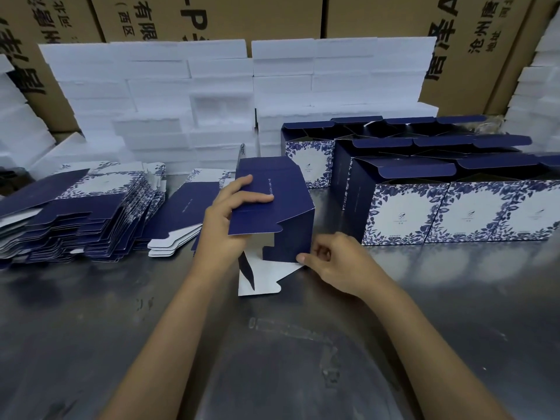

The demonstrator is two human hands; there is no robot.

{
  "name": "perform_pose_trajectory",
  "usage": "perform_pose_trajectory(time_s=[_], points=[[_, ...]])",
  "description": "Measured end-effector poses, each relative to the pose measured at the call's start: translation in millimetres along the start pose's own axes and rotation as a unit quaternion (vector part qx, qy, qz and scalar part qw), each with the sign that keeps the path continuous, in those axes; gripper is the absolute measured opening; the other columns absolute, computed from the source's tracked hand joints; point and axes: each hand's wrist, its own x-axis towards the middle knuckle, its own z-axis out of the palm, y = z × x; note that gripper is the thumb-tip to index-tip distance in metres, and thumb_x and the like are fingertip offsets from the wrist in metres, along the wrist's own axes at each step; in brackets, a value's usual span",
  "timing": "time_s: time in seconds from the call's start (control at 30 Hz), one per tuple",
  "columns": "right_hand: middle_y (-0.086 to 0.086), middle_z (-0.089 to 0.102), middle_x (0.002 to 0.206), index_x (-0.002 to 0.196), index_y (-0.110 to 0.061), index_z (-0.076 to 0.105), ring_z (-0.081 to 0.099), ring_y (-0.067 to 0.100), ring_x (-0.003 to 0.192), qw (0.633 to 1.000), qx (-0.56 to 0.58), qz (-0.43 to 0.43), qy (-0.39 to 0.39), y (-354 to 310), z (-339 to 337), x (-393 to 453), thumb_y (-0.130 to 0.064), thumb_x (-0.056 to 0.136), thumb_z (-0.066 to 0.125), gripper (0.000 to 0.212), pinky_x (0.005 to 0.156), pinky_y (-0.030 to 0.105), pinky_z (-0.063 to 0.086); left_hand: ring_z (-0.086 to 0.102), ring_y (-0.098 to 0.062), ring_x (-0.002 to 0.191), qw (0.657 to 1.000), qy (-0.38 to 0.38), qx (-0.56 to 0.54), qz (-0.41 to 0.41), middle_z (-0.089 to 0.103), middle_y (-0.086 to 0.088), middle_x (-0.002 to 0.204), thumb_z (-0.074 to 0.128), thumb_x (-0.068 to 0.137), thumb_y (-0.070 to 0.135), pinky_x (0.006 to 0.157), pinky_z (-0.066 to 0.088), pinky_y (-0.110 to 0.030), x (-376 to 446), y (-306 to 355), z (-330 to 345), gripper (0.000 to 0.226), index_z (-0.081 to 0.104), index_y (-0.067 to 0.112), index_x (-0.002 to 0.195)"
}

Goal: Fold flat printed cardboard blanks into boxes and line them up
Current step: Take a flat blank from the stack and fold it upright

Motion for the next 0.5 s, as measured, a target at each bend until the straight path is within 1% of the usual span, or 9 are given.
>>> perform_pose_trajectory(time_s=[0.07, 0.13, 0.23, 0.3, 0.33, 0.37, 0.43, 0.5], points=[[0.001, 0.057, 0.069, 0.069, -0.015, 0.056, 0.053, 0.020, 0.077, 1.000, -0.002, -0.007, 0.000, -2.1, 2.3, 0.7, -0.035, 0.094, 0.070, 0.035, 0.067, 0.036, 0.041, 0.049, 0.003, 0.124, 1.000, 0.001, -0.005, -0.005, 0.051, -0.005, 0.144, 0.078, 0.073, -0.013, 0.092, 0.034, -0.002, 1.1, 0.7, 0.5, 0.049, 0.070, 0.018, 0.110], [0.006, 0.058, 0.067, 0.067, -0.013, 0.055, 0.054, 0.023, 0.072, 1.000, 0.008, -0.006, 0.003, -3.8, 2.9, 2.0, -0.028, 0.094, 0.071, 0.035, 0.065, 0.036, 0.041, 0.049, 0.005, 0.123, 1.000, 0.002, -0.007, -0.005, 0.052, -0.004, 0.143, 0.079, 0.072, -0.012, 0.092, 0.034, -0.002, 1.5, 1.6, 0.4, 0.049, 0.070, 0.018, 0.109], [0.002, 0.056, 0.061, 0.066, -0.012, 0.056, 0.046, 0.013, 0.058, 1.000, 0.026, 0.002, -0.004, -4.0, 0.6, 1.3, -0.029, 0.092, 0.073, 0.036, 0.056, 0.028, 0.035, 0.050, 0.001, 0.124, 1.000, 0.004, -0.009, -0.005, 0.052, -0.004, 0.142, 0.077, 0.073, -0.014, 0.092, 0.034, -0.003, 1.9, 2.3, 0.3, 0.048, 0.070, 0.017, 0.109], [-0.002, 0.056, 0.058, 0.064, -0.013, 0.058, 0.045, 0.010, 0.056, 0.999, 0.036, 0.000, 0.011, -5.0, -1.4, -0.3, -0.036, 0.091, 0.074, 0.038, 0.054, 0.024, 0.035, 0.051, -0.005, 0.126, 1.000, 0.003, -0.010, -0.007, 0.052, -0.005, 0.142, 0.074, 0.075, -0.016, 0.093, 0.036, -0.005, 1.7, 1.7, 0.3, 0.047, 0.071, 0.015, 0.110], [-0.004, 0.054, 0.055, 0.062, -0.015, 0.055, 0.045, 0.010, 0.055, 0.999, 0.046, -0.007, 0.028, -5.8, -2.5, -0.9, -0.037, 0.090, 0.074, 0.041, 0.052, 0.022, 0.034, 0.051, -0.008, 0.127, 1.000, 0.003, -0.013, -0.008, 0.052, -0.005, 0.142, 0.074, 0.075, -0.017, 0.094, 0.037, -0.006, 1.4, 1.4, 0.3, 0.047, 0.071, 0.015, 0.110], [-0.006, 0.049, 0.050, 0.060, -0.016, 0.052, 0.043, 0.010, 0.052, 0.997, 0.053, -0.017, 0.045, -7.1, -3.6, -0.9, -0.036, 0.091, 0.074, 0.043, 0.050, 0.019, 0.031, 0.051, -0.009, 0.128, 1.000, 0.001, -0.018, -0.009, 0.052, -0.004, 0.142, 0.074, 0.075, -0.016, 0.095, 0.038, -0.008, 1.3, 1.1, 0.2, 0.046, 0.071, 0.015, 0.109], [-0.008, 0.039, 0.043, 0.058, -0.015, 0.047, 0.038, 0.011, 0.048, 0.996, 0.053, -0.031, 0.064, -9.4, -3.8, -0.3, -0.029, 0.092, 0.074, 0.045, 0.047, 0.019, 0.028, 0.051, -0.010, 0.130, 1.000, -0.004, -0.020, -0.011, 0.052, -0.004, 0.143, 0.076, 0.074, -0.014, 0.098, 0.039, -0.011, 1.7, 1.0, -0.2, 0.046, 0.071, 0.016, 0.109], [-0.008, 0.036, 0.041, 0.061, -0.009, 0.047, 0.036, 0.011, 0.046, 0.996, 0.048, -0.030, 0.062, -9.3, -3.5, -0.2, -0.026, 0.093, 0.073, 0.044, 0.046, 0.019, 0.026, 0.050, -0.012, 0.131, 1.000, -0.008, -0.022, -0.013, 0.052, -0.004, 0.143, 0.077, 0.074, -0.012, 0.102, 0.040, -0.016, 2.2, 1.7, 0.3, 0.045, 0.071, 0.016, 0.109]])
